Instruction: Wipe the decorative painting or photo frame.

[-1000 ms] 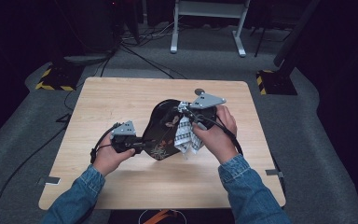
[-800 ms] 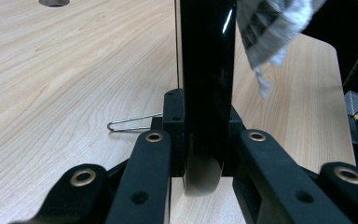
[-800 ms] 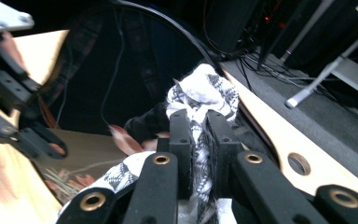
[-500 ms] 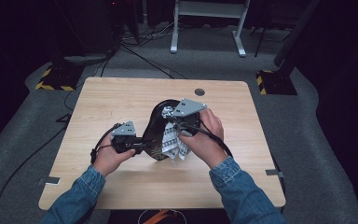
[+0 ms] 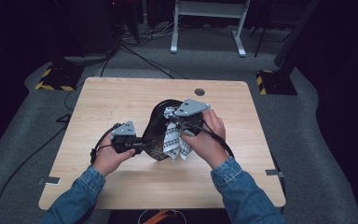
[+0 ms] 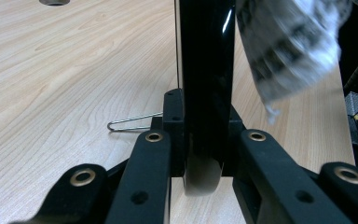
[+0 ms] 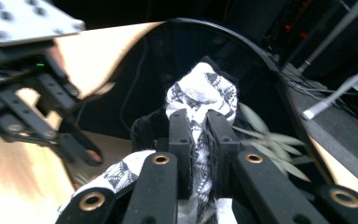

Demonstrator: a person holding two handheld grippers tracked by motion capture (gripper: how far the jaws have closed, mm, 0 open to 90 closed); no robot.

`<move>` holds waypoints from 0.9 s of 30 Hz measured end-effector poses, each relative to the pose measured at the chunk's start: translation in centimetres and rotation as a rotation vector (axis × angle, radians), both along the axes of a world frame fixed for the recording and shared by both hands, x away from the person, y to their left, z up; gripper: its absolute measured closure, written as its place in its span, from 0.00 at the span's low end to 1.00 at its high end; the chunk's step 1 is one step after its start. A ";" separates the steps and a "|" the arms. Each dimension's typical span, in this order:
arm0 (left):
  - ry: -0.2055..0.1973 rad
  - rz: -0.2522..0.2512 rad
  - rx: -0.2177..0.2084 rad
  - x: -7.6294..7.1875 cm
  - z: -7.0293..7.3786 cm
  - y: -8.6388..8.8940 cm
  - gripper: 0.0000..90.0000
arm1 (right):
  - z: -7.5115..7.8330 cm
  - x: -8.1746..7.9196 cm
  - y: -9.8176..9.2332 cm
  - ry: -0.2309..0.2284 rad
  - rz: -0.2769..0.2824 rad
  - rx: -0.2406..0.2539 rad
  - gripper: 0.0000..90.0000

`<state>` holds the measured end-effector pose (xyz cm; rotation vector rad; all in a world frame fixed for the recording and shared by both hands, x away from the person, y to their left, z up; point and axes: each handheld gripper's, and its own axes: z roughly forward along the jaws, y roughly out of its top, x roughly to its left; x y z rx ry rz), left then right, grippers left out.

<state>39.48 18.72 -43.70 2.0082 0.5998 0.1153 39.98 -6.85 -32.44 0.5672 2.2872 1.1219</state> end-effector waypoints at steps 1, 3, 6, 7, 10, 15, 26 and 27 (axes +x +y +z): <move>-0.001 0.000 0.000 0.0 0.0 0.0 0.89 | 0.0 0.2 -0.4 0.001 -0.010 0.002 0.92; 0.001 0.000 -0.001 0.0 0.0 0.0 0.89 | 0.0 0.5 -1.0 0.003 -0.036 0.008 0.92; 0.001 0.001 0.000 0.0 0.0 0.0 0.89 | -0.1 0.9 -1.9 0.010 -0.065 0.014 0.92; 0.001 0.001 0.000 0.0 0.0 0.0 0.89 | -0.2 1.1 -2.2 0.014 -0.074 0.015 0.92; 0.001 0.001 0.000 0.0 0.0 0.0 0.89 | -0.3 1.4 -2.8 0.020 -0.096 0.017 0.92; -0.001 0.001 0.002 0.0 0.0 0.0 0.89 | -0.4 1.7 -3.5 0.024 -0.120 0.015 0.92; 0.008 0.004 0.000 0.0 0.1 -0.1 0.89 | -0.6 0.7 -1.3 0.020 -0.047 -0.017 0.92; 0.009 0.003 0.000 0.0 0.1 -0.1 0.89 | -0.7 0.6 -1.1 0.020 -0.039 -0.017 0.92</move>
